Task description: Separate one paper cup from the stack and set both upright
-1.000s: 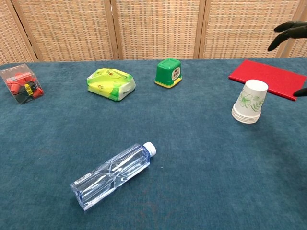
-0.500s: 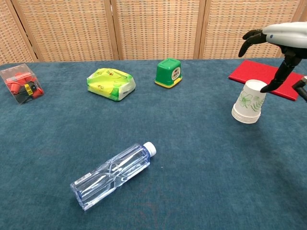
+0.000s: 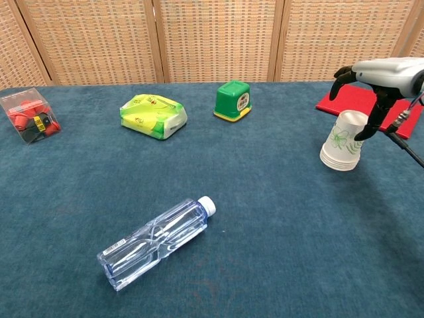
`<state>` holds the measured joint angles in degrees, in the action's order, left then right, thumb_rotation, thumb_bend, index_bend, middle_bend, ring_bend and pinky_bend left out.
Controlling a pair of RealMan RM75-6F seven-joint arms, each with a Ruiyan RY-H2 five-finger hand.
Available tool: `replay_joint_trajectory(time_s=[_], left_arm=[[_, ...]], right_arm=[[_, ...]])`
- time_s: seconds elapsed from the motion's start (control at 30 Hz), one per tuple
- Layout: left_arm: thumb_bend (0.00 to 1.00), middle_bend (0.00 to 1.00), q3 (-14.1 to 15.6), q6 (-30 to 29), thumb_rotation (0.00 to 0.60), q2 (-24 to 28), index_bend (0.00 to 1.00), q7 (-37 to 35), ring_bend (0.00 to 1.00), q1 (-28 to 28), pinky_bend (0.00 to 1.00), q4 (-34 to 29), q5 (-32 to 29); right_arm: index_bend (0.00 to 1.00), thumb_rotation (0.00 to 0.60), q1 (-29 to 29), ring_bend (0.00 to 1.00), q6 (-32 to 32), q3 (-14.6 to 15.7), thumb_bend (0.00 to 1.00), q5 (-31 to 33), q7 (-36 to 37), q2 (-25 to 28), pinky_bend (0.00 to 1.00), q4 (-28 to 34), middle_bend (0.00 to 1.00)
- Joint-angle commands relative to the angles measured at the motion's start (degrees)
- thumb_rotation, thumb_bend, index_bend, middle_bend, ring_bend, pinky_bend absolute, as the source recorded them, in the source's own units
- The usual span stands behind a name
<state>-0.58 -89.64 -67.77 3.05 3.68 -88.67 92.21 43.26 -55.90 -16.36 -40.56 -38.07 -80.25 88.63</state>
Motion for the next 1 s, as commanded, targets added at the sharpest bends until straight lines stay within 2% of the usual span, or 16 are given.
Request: replay_joint_trajectory(time_s=[0.03, 0.6, 1.0], left_arm=[[0.20, 0.00, -0.06, 0.06, 0.600, -0.04, 0.00, 0.15, 0.00, 0.04, 0.00, 0.02, -0.10], [0.20, 0.00, 0.08, 0.09, 0.600, -0.24, 0.00, 0.98, 0.00, 0.03, 0.00, 0.07, -0.14], [0.20, 0.00, 0.31, 0.13, 0.600, -0.23, 0.00, 0.68, 0.00, 0.04, 0.00, 0.21, 0.07]], right_arm=[[0.28, 0.600, 0.90, 0.00, 0.91, 0.52, 0.13, 0.93, 0.49, -0.68, 0.12, -1.57, 0.06], [0.33, 0.600, 3.18, 0.00, 3.21, 2.93, 0.17, 1.49, 3.60, -4.82, 0.17, -11.05, 0.12], [0.36, 0.600, 3.59, 0.00, 1.70, 3.48, 0.21, 2.72, 2.63, -3.53, 0.20, -9.55, 0.16]])
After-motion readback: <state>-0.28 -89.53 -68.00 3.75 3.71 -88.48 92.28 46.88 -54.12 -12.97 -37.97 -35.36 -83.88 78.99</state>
